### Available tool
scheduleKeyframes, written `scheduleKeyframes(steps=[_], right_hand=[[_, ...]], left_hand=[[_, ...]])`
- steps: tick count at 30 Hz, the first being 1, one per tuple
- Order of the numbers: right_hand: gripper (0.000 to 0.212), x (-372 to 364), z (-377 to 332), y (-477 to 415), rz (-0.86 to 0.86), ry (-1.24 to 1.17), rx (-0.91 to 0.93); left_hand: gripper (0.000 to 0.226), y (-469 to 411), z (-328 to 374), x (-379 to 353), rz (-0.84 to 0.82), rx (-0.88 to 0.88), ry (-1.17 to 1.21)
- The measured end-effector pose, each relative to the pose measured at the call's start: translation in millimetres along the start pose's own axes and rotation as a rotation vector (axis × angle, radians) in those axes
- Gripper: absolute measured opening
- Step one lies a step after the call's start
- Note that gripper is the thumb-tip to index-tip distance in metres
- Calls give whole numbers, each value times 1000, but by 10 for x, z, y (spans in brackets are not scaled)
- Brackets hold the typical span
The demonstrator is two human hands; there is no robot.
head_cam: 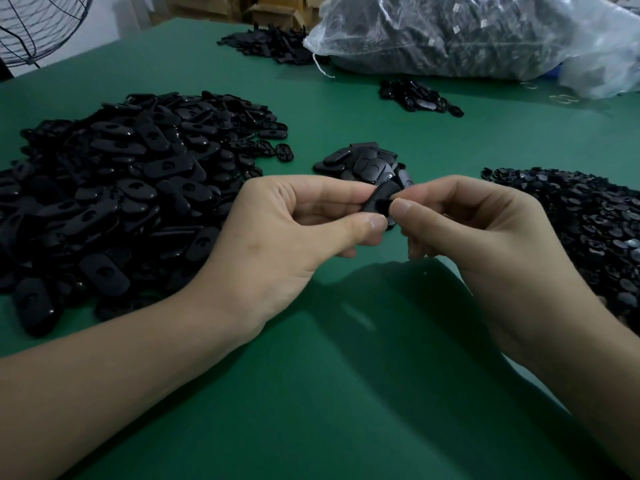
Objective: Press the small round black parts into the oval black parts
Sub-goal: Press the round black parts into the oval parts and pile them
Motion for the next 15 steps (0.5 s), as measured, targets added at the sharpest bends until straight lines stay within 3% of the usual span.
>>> scheduleKeyframes(steps=[5,15], right_hand=[[4,4,-13,0,-3,74,32],[4,-2,-24,9,-27,70,7]], left_hand=[[33,0,10,7,7,-15,10],[30,3,-17,-15,-19,-38,-3]])
Point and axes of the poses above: each hand's wrist, its own y-axis away from the middle knuckle, its own x-axis out of the back of the hand, z = x × y, the point moved 4 cm from there along -y, towards the middle knuckle, and after that the axes turned 2 degrees about x, right-handed, at the moved point
